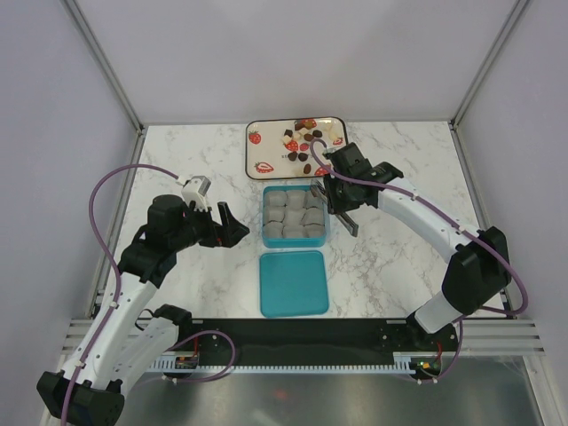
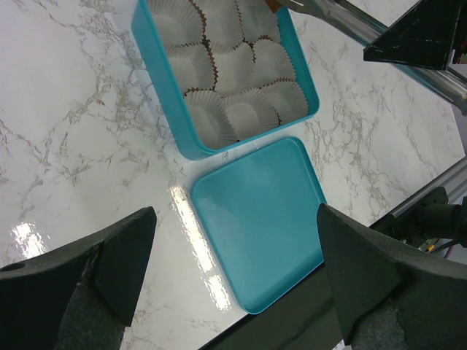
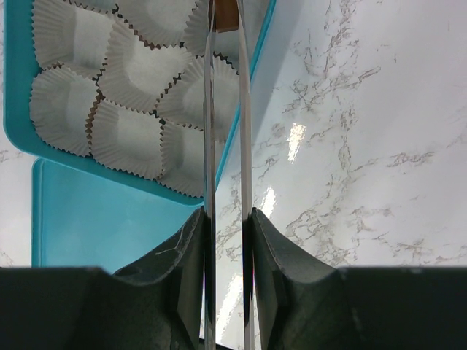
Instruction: Pack the chocolate
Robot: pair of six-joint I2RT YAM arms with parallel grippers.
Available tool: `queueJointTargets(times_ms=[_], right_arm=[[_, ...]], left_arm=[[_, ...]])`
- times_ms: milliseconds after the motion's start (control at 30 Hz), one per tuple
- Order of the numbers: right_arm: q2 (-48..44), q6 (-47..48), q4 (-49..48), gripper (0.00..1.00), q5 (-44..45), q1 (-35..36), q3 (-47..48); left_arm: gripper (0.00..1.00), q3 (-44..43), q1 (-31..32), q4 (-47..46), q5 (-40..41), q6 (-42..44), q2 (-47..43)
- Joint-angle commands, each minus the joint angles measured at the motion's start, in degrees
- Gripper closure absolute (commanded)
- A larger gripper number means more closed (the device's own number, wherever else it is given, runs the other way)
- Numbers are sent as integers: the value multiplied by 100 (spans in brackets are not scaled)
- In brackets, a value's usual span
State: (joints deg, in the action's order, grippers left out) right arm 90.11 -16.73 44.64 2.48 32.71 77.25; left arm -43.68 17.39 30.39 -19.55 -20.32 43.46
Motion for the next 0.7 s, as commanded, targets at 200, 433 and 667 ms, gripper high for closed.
queueJointTargets(times_ms=[200,433,667], right_arm=[[148,-58,-140,58,182,51,53],[183,-50,-131,56,218,60,220],[130,-32,0,56,69,60,641]], left_arm=[[1,0,10,2,30,151,-40],[1,0,19,11,30,151,-57],[1,-9,10,2,13,151,-57]])
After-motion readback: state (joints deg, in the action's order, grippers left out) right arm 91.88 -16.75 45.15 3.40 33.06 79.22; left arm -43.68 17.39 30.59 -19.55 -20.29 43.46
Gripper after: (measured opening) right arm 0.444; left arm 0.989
